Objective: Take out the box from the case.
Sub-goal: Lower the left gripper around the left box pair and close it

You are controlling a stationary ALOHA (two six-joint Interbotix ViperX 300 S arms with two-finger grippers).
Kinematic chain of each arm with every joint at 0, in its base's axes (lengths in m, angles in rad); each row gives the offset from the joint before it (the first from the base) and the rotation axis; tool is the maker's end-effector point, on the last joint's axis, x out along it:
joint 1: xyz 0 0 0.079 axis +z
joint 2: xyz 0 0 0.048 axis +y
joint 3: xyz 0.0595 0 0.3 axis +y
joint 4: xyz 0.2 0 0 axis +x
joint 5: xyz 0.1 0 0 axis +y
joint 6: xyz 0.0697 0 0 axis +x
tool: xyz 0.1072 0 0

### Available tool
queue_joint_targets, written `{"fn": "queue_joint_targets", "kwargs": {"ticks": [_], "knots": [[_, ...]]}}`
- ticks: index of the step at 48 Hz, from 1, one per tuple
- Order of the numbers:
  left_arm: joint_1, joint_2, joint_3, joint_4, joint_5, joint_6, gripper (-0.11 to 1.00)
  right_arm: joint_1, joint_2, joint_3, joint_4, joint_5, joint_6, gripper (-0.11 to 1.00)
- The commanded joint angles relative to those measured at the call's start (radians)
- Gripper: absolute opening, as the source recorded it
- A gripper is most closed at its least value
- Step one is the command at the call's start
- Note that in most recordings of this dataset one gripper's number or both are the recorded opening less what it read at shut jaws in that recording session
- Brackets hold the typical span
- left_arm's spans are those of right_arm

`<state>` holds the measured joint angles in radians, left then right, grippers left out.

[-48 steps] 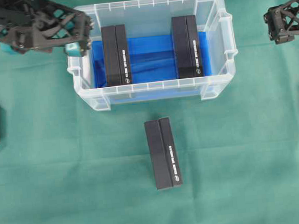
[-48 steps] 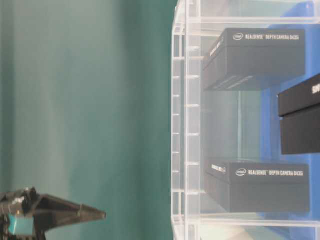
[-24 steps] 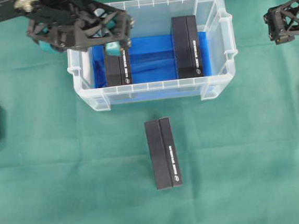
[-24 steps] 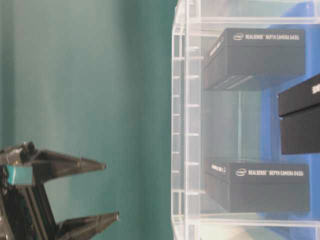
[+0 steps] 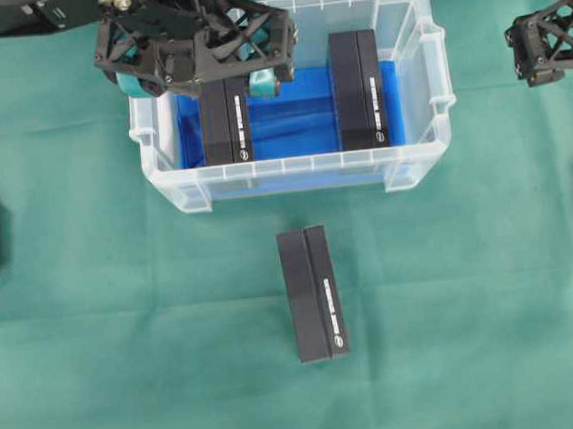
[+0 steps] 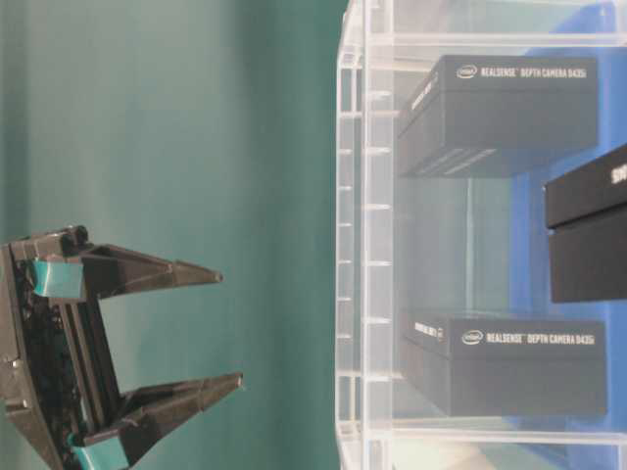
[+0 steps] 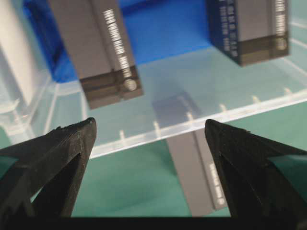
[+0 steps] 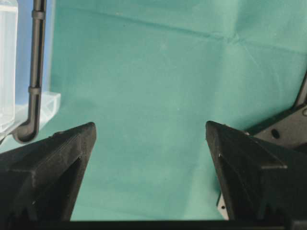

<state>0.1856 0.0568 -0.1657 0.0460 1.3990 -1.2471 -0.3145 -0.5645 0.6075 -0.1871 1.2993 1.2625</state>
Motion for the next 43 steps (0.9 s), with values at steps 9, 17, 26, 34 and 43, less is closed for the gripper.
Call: {"fn": "queue_joint_targets", "kwargs": {"ticks": [9, 17, 26, 34, 43], "knots": [[-0.002, -0.015, -0.028, 0.003, 0.015, -0.014, 0.97, -0.003, -0.006, -0.011, 0.002, -0.003, 0.0, 0.91], [0.002, -0.015, -0.025, 0.005, 0.015, -0.015, 0.97, -0.003, -0.006, -0.011, 0.002, -0.003, -0.002, 0.91], [0.008, -0.014, -0.023, 0.003, 0.014, -0.017, 0.97, -0.003, -0.006, -0.011, 0.002, -0.003, -0.002, 0.91], [0.008, -0.011, -0.021, 0.005, 0.014, -0.017, 0.97, -0.003, -0.006, -0.011, 0.002, -0.003, -0.002, 0.91], [0.008, -0.009, -0.018, 0.005, 0.002, -0.017, 0.97, -0.003, -0.006, -0.011, 0.002, -0.005, -0.002, 0.91]]}}
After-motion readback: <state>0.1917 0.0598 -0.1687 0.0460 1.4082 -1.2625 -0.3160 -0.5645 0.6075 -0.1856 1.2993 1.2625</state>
